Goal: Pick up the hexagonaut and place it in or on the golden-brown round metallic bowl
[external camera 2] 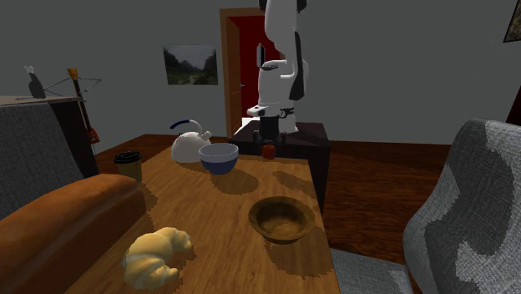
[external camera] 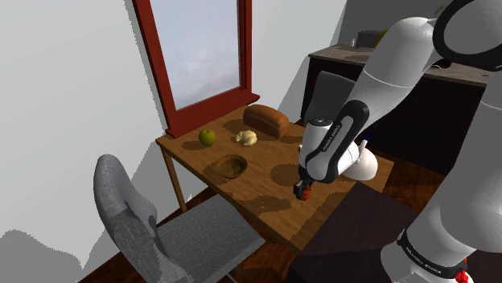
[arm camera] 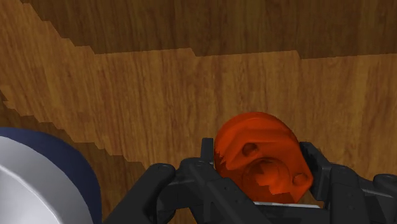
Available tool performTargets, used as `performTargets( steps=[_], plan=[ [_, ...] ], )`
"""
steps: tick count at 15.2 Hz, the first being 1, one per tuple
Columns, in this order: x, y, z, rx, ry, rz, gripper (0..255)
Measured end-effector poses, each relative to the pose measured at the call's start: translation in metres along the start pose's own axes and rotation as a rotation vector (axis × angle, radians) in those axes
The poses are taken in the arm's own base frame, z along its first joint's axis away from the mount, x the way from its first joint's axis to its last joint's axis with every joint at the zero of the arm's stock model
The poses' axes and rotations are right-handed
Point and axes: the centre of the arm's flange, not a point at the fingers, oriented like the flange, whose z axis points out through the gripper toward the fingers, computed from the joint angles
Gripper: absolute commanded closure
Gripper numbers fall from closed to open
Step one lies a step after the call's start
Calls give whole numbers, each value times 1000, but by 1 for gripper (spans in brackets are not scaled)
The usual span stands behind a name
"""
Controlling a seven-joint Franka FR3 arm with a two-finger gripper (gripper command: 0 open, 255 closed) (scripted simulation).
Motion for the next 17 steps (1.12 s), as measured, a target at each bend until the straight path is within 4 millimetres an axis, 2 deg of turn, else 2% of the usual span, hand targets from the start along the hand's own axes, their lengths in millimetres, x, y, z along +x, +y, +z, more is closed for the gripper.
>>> performTargets(
  steps=[13,17],
  plan=[
    [2,0,-68,0,0,0,255],
    [38,-11,-72,0,0,0,255]
  ],
)
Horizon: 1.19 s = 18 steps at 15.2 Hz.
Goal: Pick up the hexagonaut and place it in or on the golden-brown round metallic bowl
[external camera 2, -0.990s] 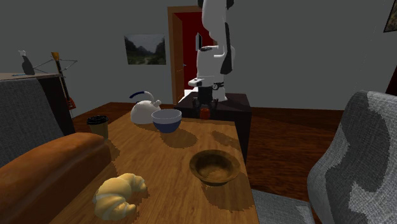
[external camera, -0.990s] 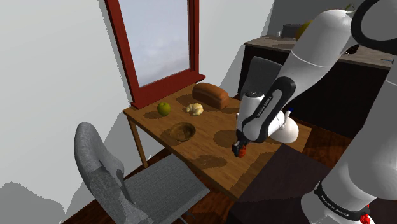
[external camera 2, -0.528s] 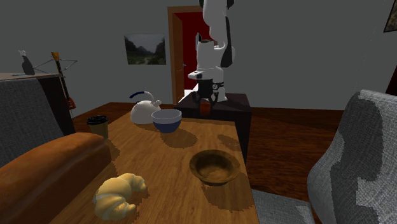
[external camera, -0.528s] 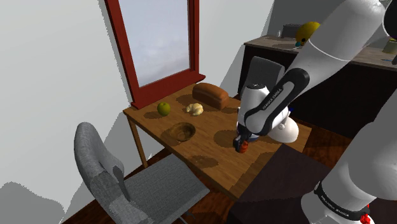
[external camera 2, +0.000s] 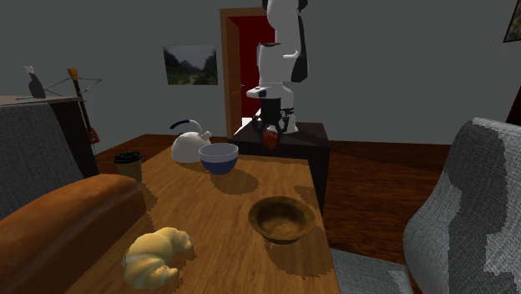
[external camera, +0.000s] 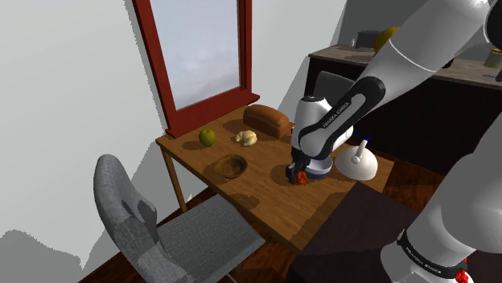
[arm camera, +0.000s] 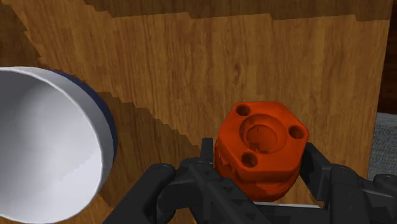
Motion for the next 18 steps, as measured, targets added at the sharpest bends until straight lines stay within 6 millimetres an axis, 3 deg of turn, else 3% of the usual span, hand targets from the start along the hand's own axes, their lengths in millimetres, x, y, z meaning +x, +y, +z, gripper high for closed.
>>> performTargets(
  steps=[18],
  plan=[
    [233,-57,2,0,0,0,255]
  ],
)
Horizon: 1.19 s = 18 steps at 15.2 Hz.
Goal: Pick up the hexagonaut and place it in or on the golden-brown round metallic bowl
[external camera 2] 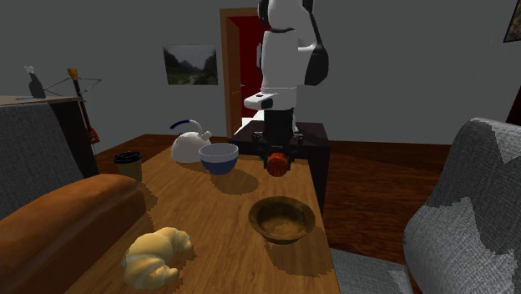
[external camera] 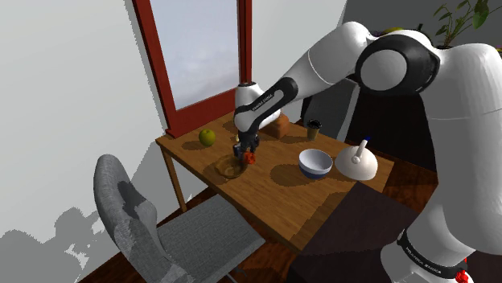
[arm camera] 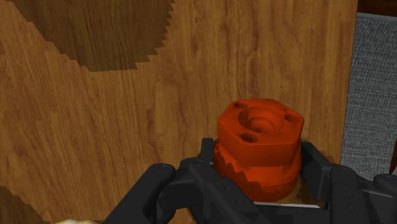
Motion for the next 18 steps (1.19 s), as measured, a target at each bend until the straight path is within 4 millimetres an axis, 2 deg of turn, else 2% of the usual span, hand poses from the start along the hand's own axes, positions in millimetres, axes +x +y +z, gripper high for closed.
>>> performTargets(
  steps=[7,9,18],
  plan=[
    [85,-24,1,0,0,0,255],
    [91,-25,7,0,0,0,255],
    [93,-24,52,0,-1,0,255]
  ],
)
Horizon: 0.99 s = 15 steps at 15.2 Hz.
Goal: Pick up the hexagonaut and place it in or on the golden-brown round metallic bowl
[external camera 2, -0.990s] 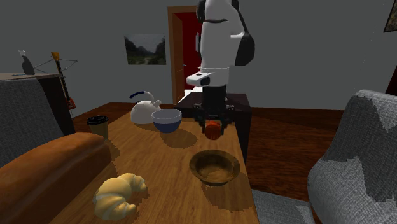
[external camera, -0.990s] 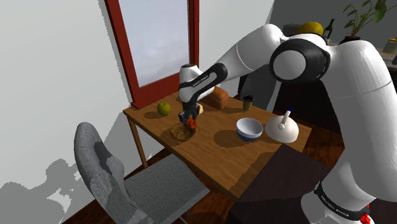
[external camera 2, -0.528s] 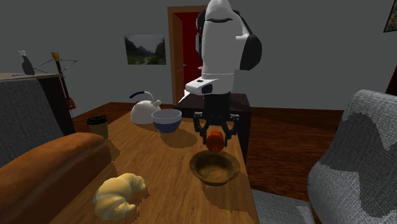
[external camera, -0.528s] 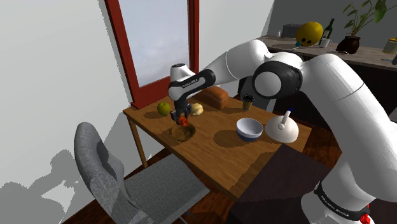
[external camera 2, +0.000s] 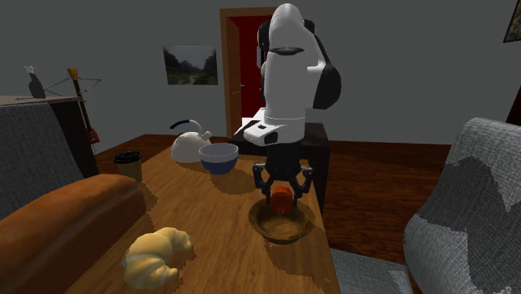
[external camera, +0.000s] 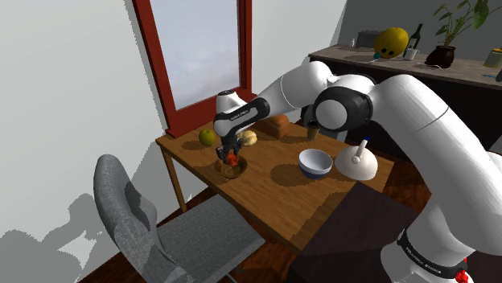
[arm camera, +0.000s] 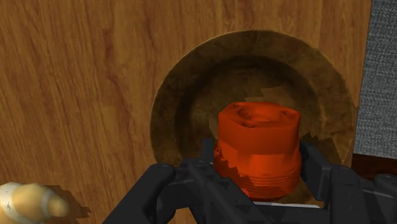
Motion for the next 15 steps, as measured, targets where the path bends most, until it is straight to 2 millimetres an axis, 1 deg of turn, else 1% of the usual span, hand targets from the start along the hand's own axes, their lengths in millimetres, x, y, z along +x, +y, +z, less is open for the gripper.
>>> performTargets(
  steps=[4,8,9,15],
  plan=[
    [-1,0,14,0,0,0,255],
    [-1,-1,16,0,0,0,255],
    [0,-1,16,0,0,0,0],
    [0,-1,16,0,0,0,0]
  ],
)
